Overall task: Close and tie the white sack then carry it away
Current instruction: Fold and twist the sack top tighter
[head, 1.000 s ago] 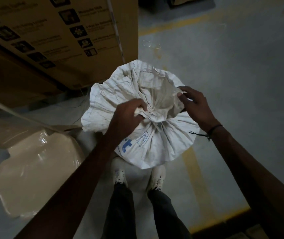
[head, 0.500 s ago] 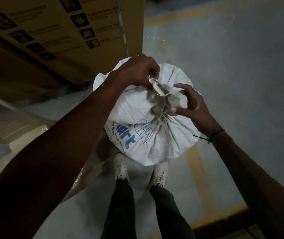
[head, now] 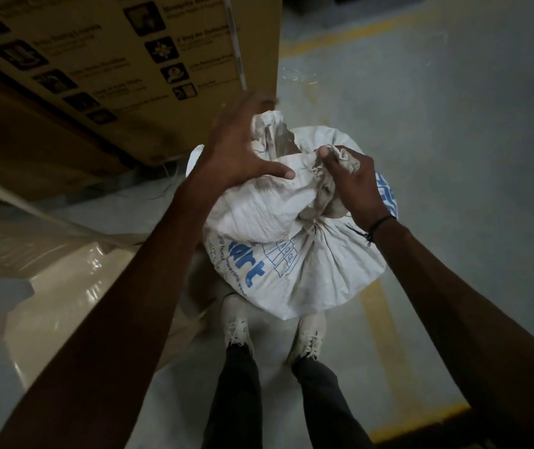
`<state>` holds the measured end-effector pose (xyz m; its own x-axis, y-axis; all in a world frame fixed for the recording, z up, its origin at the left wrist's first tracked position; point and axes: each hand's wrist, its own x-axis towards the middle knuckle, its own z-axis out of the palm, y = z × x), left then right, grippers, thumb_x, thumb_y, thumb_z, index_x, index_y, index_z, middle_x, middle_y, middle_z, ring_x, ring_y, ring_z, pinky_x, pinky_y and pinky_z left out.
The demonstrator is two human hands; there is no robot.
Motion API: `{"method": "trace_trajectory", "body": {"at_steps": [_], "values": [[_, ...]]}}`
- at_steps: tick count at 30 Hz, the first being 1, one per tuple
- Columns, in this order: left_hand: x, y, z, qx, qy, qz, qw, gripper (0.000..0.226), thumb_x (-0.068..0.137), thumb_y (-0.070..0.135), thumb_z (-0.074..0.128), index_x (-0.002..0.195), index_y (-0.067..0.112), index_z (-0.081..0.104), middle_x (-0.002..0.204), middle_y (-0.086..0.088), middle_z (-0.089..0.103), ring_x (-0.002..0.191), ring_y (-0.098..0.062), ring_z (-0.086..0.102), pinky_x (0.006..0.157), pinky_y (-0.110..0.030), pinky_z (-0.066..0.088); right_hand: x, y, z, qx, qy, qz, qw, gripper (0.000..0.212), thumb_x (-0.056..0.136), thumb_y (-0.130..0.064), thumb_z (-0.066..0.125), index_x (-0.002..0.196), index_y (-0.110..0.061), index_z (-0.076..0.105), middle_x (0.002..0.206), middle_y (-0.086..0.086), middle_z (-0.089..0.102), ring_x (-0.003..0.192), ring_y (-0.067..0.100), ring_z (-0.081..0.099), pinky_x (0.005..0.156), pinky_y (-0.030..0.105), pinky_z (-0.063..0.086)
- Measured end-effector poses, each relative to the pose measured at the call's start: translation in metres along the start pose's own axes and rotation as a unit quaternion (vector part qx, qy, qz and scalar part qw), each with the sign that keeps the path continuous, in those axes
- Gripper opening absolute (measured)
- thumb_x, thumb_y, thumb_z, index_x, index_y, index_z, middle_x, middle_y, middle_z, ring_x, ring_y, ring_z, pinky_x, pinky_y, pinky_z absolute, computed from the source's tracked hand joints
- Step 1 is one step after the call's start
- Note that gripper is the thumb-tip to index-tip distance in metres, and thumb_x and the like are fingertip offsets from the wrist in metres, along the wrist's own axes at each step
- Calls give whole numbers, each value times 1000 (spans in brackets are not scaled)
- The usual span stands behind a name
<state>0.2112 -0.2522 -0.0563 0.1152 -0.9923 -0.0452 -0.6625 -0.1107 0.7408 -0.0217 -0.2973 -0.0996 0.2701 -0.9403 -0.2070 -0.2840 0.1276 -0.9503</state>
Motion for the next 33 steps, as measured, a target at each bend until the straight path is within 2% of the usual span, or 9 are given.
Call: {"method": "trace_trajectory", "body": {"at_steps": [3,6,8,12,16,20,26,29,33], "values": [[-50,-27,2,-74,200,-70,975,107,53,66,97,140,18,55,140,6,55,130,-9,54,107,-20,43,3,2,0,-7,10,7,1000,46,104,-33,67,64,-26,45,61,-20,45,62,1,39,63,25,34],[-96,-57,18,-146,315,-198,917,115,54,66,95,147,15,50,148,0,51,136,-7,49,116,-23,40,9,9,-5,14,29,19,999,42,99,-56,65,84,-16,65,84,-7,60,80,8,53,78,34,44],[-116,-69,28,-194,323,-260,889,122,55,57,98,155,20,39,159,0,41,144,-9,40,119,-25,36,13,12,-5,48,28,34,998,48,98,-57,66,97,-10,76,101,-5,74,95,10,67,90,36,52],[-123,-89,44,-275,270,-295,875,129,63,19,100,164,24,19,171,-4,22,142,-5,30,99,-1,38,15,6,-5,36,-14,34,999,32,101,-37,70,109,-7,76,104,4,81,100,16,74,95,37,58],[-111,-114,47,-314,266,-342,844,143,52,31,104,163,31,15,170,-8,24,149,-22,40,117,-38,42,18,11,-8,18,-68,35,997,59,80,-32,91,118,9,70,115,20,78,103,27,77,101,52,60],[-107,-130,53,-421,249,-402,774,167,30,47,105,163,30,5,162,-12,43,138,-25,53,115,-45,45,24,19,-14,31,-73,36,996,67,65,-12,100,125,-1,73,122,12,78,116,29,75,104,51,59],[-86,-129,64,-425,150,-295,843,126,48,39,106,149,23,33,149,-3,60,133,-23,63,111,-55,52,34,21,-14,23,-86,24,996,53,75,-15,96,121,-2,72,118,10,79,111,27,76,102,53,59],[-60,-122,61,-428,141,-234,861,103,56,35,104,143,9,56,141,-9,68,132,-29,65,115,-58,48,45,20,-14,20,-86,16,996,21,86,-5,85,96,-14,69,88,-12,78,84,7,73,83,32,63],[-34,-111,56,-410,102,-201,884,101,44,43,106,128,1,68,128,-17,73,124,-33,70,110,-59,51,57,18,-11,11,-106,35,994,41,82,-16,90,112,-14,64,101,-2,76,93,12,72,87,32,60]]}}
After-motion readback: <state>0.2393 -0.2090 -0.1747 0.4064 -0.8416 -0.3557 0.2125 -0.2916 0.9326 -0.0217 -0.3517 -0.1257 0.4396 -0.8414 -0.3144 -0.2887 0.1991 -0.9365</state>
